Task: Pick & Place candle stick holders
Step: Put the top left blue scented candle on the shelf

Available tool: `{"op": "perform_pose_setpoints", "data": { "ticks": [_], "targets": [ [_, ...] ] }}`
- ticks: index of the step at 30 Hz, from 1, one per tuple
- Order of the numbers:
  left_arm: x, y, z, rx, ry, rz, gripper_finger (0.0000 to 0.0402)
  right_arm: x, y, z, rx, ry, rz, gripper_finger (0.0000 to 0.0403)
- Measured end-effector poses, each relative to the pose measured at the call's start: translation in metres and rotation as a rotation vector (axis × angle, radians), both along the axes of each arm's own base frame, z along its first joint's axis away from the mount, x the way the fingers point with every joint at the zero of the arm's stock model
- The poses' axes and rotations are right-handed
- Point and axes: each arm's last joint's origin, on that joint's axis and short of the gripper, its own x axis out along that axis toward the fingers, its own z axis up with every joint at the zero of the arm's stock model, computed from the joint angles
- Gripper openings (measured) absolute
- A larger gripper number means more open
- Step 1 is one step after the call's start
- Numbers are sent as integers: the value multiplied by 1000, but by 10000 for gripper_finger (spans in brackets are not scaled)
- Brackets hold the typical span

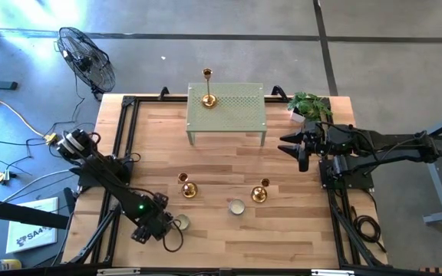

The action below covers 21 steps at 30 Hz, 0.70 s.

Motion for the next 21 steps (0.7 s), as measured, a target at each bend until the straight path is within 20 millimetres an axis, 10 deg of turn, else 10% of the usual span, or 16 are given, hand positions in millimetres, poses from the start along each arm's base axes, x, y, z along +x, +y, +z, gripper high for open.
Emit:
{"op": "perform_pose_setpoints", "data": {
  "ticks": [21],
  "targets": [
    [2, 6, -14, -52, -13, 53, 351, 0, 1, 0, -9, 4, 25, 181]
  ]
}}
